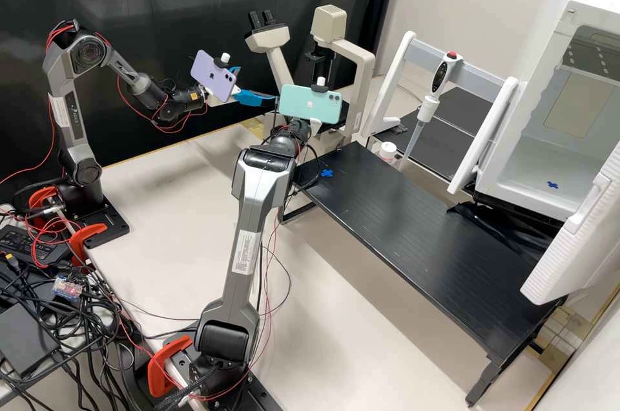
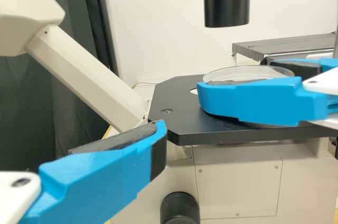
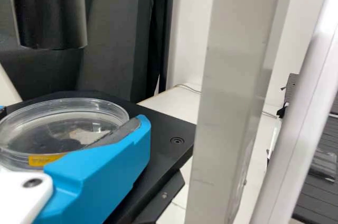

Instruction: Move the petri dish to the microscope

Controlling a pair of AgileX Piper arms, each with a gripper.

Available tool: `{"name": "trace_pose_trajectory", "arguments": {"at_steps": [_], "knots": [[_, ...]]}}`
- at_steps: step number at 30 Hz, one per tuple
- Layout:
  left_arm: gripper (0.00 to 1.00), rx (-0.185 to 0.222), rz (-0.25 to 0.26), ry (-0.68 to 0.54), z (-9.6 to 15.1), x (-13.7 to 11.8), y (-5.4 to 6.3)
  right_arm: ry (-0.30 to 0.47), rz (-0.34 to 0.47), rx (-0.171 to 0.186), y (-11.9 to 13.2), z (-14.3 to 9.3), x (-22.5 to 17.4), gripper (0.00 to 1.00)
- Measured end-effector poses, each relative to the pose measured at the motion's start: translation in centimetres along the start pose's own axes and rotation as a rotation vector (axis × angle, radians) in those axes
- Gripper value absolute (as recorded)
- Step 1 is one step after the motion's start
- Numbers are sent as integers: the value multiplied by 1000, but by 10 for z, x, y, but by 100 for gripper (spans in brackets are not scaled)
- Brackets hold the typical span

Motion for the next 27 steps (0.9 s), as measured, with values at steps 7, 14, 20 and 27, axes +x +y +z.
{"name": "trace_pose_trajectory", "arguments": {"at_steps": [7, 14, 20, 27], "knots": [[100, 0, 0, 0, 0, 0, 0, -2, 6, -35, 2, -4, 6, 0], [100, 0, 0, 0, 0, 0, 0, -4, -5, -49, 0, -7, 7, 0], [100, 0, 0, 0, 0, 0, 0, -5, -8, -60, -2, -6, 11, 0], [100, 0, 0, 0, 0, 0, 0, 9, -19, -39, -6, -5, 14, 0]]}}
